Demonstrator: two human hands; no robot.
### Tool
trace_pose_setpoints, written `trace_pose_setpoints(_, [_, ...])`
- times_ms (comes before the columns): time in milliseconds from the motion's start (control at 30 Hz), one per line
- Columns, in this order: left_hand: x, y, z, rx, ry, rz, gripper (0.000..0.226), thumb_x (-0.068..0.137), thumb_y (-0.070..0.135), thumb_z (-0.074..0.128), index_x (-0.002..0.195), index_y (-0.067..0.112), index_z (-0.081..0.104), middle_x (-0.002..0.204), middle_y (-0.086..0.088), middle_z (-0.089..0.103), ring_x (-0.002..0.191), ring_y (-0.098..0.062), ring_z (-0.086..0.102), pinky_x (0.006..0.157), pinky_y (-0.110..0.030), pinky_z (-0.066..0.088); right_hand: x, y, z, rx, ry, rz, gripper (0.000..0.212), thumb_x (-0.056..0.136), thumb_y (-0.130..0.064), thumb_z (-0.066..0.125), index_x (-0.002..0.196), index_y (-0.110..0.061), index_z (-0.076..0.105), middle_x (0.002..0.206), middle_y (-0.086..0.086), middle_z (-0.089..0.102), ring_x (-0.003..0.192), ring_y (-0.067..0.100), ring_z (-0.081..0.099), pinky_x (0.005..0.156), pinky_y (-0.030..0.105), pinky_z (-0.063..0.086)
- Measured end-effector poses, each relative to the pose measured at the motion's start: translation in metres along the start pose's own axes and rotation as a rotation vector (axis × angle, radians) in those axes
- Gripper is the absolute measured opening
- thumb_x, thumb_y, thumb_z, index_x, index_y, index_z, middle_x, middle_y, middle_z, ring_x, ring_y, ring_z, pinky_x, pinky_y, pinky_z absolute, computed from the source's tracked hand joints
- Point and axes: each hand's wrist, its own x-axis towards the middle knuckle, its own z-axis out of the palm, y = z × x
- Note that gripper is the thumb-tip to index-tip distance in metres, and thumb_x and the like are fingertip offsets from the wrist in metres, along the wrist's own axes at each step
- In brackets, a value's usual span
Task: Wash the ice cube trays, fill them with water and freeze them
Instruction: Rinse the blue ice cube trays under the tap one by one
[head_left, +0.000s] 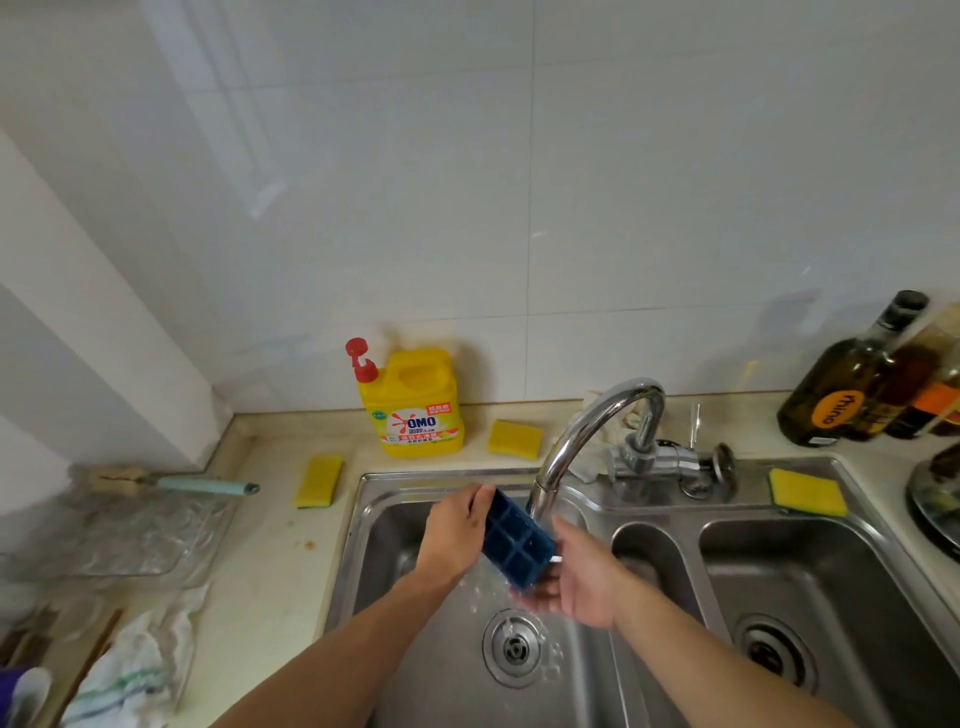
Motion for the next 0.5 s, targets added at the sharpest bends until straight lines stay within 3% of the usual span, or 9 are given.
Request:
trace_pose_setpoints(133, [-0.001, 0.007, -0.003, -0.129, 0.009, -0.017, 0.034, 0.109, 0.032, 0.040, 0.092, 0.021, 0.068, 0.082, 0.002, 0.067, 0.080, -0.014, 0.064, 0.072, -0.022, 0.050, -0.003, -0.004, 0.003, 0.021, -0.043, -0.021, 0.055, 0.099, -0.046, 0.058, 0.131, -0.001, 0.058, 0.107, 0.030, 0.071, 0.089, 0.042, 0.074, 0.074, 0.044, 0.062])
trace_pose_setpoints(267, [-0.010, 0.006, 0.006, -0.456, -0.088, -0.155, 0.039, 0.110, 0.033, 0.037, 0.101, 0.017, 0.072, 0.093, -0.012, 0.072, 0.089, -0.023, 0.067, 0.082, -0.036, 0.056, -0.016, -0.008, -0.003, -0.027, -0.120, -0.002, 0.062, 0.092, -0.045, 0.065, 0.134, 0.000, 0.056, 0.110, 0.031, 0.068, 0.093, 0.041, 0.070, 0.079, 0.043, 0.059])
trace_pose_setpoints(333, [-0.014, 0.004, 0.014, -0.529, -0.151, -0.237, 0.040, 0.110, 0.035, 0.037, 0.107, 0.017, 0.073, 0.101, -0.014, 0.074, 0.094, -0.022, 0.069, 0.078, -0.029, 0.058, -0.023, -0.006, -0.010, -0.081, -0.126, 0.013, 0.059, 0.094, -0.045, 0.065, 0.134, -0.002, 0.058, 0.112, 0.028, 0.068, 0.095, 0.037, 0.069, 0.082, 0.042, 0.059])
trace_pose_setpoints(400, [-0.019, 0.003, 0.024, -0.559, -0.228, -0.281, 0.044, 0.110, 0.040, 0.033, 0.109, 0.021, 0.073, 0.103, -0.009, 0.076, 0.099, -0.020, 0.070, 0.074, -0.023, 0.056, -0.027, -0.001, -0.020, -0.150, -0.051, -0.012, 0.052, 0.095, -0.042, 0.065, 0.130, -0.004, 0.061, 0.113, 0.025, 0.068, 0.091, 0.033, 0.068, 0.077, 0.038, 0.059])
trace_pose_setpoints(500, [-0.027, 0.000, 0.039, -0.481, -0.362, -0.345, 0.057, 0.108, 0.053, 0.019, 0.110, 0.028, 0.071, 0.110, -0.002, 0.073, 0.107, -0.017, 0.064, 0.080, -0.030, 0.051, -0.028, 0.009, -0.037, -0.418, 0.166, -0.136, 0.036, 0.097, -0.037, 0.064, 0.125, -0.014, 0.063, 0.115, 0.014, 0.069, 0.097, 0.028, 0.069, 0.079, 0.035, 0.061])
